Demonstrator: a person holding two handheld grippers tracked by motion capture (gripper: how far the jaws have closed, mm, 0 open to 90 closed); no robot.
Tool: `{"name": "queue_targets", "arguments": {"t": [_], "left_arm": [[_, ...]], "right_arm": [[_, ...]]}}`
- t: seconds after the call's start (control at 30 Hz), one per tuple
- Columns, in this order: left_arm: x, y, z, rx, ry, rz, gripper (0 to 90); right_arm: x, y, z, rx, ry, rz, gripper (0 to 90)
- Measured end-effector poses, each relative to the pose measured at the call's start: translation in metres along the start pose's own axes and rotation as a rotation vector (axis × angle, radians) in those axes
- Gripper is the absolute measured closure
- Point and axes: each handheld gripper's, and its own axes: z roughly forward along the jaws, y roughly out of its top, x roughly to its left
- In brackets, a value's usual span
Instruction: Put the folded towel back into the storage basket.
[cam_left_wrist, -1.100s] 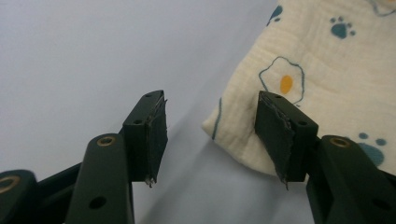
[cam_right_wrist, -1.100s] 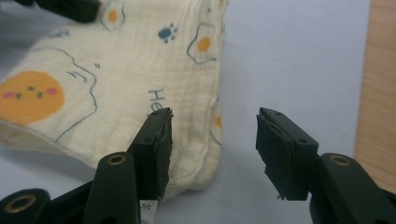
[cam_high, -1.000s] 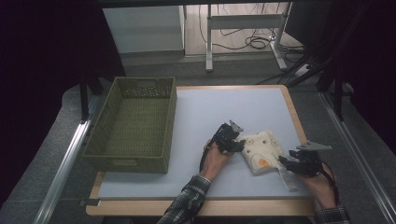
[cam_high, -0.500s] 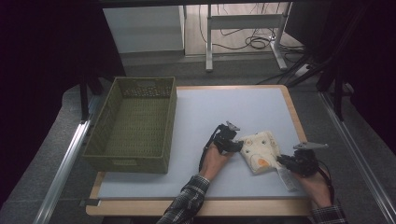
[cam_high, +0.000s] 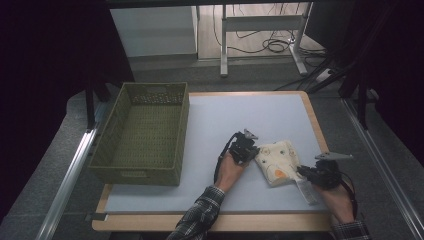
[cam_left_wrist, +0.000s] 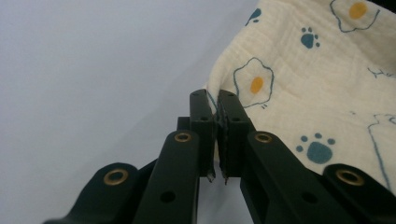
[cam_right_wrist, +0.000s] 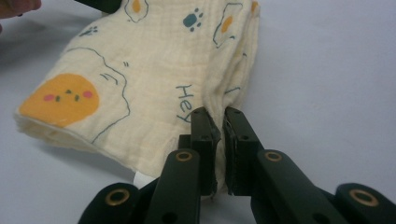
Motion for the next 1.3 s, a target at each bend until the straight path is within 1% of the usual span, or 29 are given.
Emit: {"name": "queue_targets", "arguments": {"t": [0.07,0.1,0.2,0.3,0.33,0.7,0.8,0.9,1.1,1.3], "left_arm": [[0.000,0.001,-0.006,-0.010,0.008,0.011,86.3],[0.000,0.002,-0.009,-0.016,0.013,0.013,86.3],[0.001,0.003,-0.019,-0.024,0.024,0.024,86.2],[0.004,0.004,-0.030,-0.029,0.044,0.038,86.1],[0.005,0.005,-0.034,-0.034,0.046,0.035,86.1],[0.013,0.012,-0.075,-0.055,0.105,0.067,85.9],[0.016,0.014,-0.086,-0.051,0.123,0.074,85.9],[0.020,0.016,-0.097,-0.046,0.141,0.069,85.8],[0.028,0.020,-0.118,-0.029,0.180,0.072,85.7],[0.036,0.025,-0.138,-0.005,0.217,0.093,85.6]], "right_arm": [[0.001,0.002,-0.002,-0.003,0.012,-0.001,83.8],[0.003,0.004,-0.003,-0.007,0.011,-0.003,83.8],[0.006,0.010,-0.007,-0.022,0.020,-0.014,83.7],[0.011,0.017,-0.008,-0.036,0.031,-0.029,83.8],[0.014,0.019,-0.009,-0.040,0.033,-0.031,83.7],[0.032,0.041,-0.006,-0.072,0.082,-0.051,83.7],[0.038,0.048,-0.006,-0.077,0.091,-0.064,83.7],[0.044,0.057,-0.006,-0.086,0.103,-0.075,83.7],[0.061,0.072,0.000,-0.095,0.122,-0.100,83.6],[0.075,0.085,0.005,-0.108,0.142,-0.112,83.6]]}}
